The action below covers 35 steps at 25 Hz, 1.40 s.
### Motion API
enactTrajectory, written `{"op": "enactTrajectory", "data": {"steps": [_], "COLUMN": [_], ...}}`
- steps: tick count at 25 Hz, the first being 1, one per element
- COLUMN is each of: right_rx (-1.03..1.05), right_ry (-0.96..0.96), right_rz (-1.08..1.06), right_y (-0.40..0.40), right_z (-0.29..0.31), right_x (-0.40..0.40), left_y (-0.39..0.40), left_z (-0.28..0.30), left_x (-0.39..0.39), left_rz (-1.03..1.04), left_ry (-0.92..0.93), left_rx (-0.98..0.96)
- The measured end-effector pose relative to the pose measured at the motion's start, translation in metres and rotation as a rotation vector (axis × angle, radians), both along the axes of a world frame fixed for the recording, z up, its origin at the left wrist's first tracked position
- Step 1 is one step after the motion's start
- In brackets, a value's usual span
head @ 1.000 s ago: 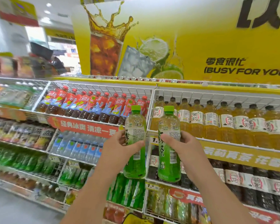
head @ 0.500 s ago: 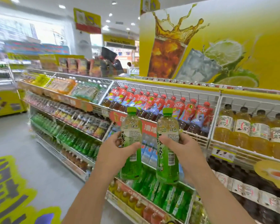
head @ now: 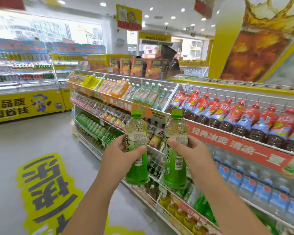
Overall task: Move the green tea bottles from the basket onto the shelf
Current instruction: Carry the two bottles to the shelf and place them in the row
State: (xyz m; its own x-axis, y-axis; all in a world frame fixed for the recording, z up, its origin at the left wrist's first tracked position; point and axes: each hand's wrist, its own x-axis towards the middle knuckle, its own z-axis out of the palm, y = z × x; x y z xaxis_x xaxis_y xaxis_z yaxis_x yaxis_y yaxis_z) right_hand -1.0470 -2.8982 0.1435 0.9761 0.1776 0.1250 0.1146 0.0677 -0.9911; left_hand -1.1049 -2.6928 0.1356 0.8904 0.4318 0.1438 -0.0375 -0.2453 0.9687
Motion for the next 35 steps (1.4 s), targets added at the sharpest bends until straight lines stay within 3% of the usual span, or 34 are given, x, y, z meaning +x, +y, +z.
{"op": "enactTrajectory", "data": {"steps": [6,20,30,35], "right_rx": [-0.042,-0.046,-0.072,0.027], "right_ry": [0.004,0.032,0.121,0.157], "right_rz": [0.034,0.048,-0.275,-0.407], "right_y": [0.104,0.300,0.401,0.414], "right_z": [-0.006,-0.022,-0.041,-0.064], "right_x": [0.052,0.269,0.352,0.368], "left_y": [0.102,0.293,0.414,0.425], "left_z": [-0.012,-0.025,-0.044,-0.054], "left_x": [0.048,0.256,0.413,0.471], "left_rz": [0.036,0.035,-0.274,-0.482], "left_ry": [-0.026,0.039,0.078,0.095], "left_rx": [-0.023,0.044,0.147,0.151]}}
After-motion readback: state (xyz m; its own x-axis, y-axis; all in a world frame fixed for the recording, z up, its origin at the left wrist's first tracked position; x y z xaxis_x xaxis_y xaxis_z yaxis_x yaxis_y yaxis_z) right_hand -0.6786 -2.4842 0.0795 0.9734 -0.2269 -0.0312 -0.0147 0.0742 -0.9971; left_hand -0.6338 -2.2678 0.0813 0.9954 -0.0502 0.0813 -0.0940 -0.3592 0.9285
